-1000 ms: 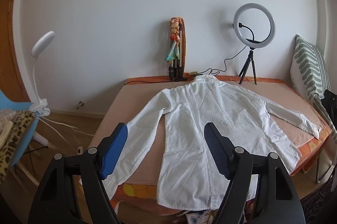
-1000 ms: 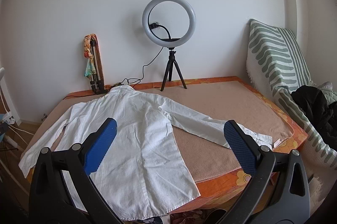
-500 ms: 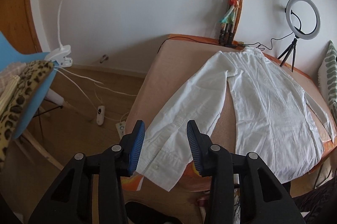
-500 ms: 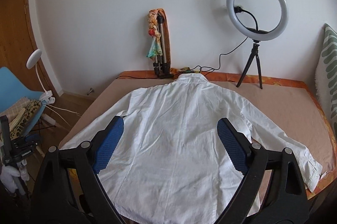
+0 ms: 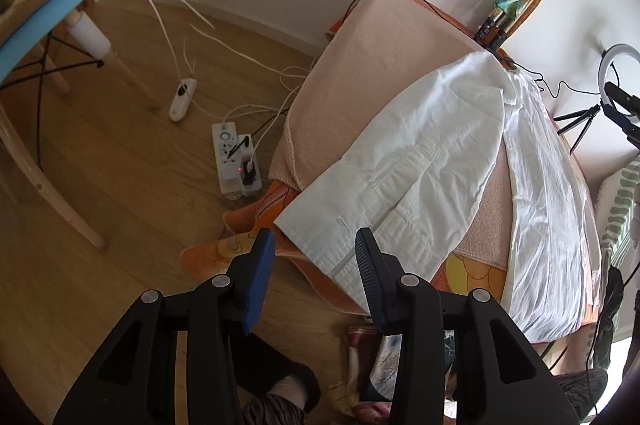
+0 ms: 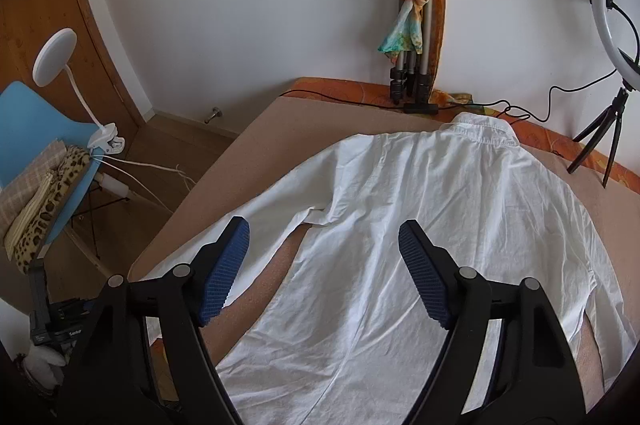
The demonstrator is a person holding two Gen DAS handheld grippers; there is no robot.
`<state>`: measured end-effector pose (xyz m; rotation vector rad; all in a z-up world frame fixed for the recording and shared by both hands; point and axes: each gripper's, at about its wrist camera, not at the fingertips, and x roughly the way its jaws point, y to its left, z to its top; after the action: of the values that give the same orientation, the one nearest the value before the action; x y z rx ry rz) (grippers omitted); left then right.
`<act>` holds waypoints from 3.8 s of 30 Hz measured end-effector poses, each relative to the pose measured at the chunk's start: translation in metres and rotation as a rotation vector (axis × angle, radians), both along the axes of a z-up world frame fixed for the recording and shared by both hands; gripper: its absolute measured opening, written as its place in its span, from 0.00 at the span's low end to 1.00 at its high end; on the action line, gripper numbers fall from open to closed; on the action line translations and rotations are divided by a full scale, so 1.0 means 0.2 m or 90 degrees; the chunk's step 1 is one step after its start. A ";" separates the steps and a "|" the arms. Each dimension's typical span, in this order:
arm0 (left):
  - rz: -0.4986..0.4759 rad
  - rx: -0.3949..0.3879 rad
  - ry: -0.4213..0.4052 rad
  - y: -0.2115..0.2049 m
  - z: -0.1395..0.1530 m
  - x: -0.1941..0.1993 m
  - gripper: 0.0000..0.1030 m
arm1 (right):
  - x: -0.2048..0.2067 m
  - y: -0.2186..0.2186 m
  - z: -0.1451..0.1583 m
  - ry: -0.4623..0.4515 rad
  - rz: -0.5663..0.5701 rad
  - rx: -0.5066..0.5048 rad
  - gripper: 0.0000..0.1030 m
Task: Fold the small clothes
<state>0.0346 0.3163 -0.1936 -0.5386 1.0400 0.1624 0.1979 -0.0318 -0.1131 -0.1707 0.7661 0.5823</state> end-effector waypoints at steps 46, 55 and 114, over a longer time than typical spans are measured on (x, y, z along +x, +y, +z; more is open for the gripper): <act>-0.385 0.209 -0.343 -0.89 0.44 -0.10 0.01 | 0.87 0.89 -0.66 0.222 0.030 -0.254 0.76; -0.473 0.279 -0.345 -1.09 0.40 -0.16 0.01 | 0.80 0.86 -0.70 0.159 0.047 -0.355 0.04; -0.343 0.138 -0.159 -1.02 0.18 -0.08 0.01 | 0.77 0.48 -0.45 -0.047 0.032 -0.196 0.00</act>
<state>0.0195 0.1116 -0.1580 -0.0671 0.8760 -0.2617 0.3520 0.0645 -0.2030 -0.4937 0.7787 0.4996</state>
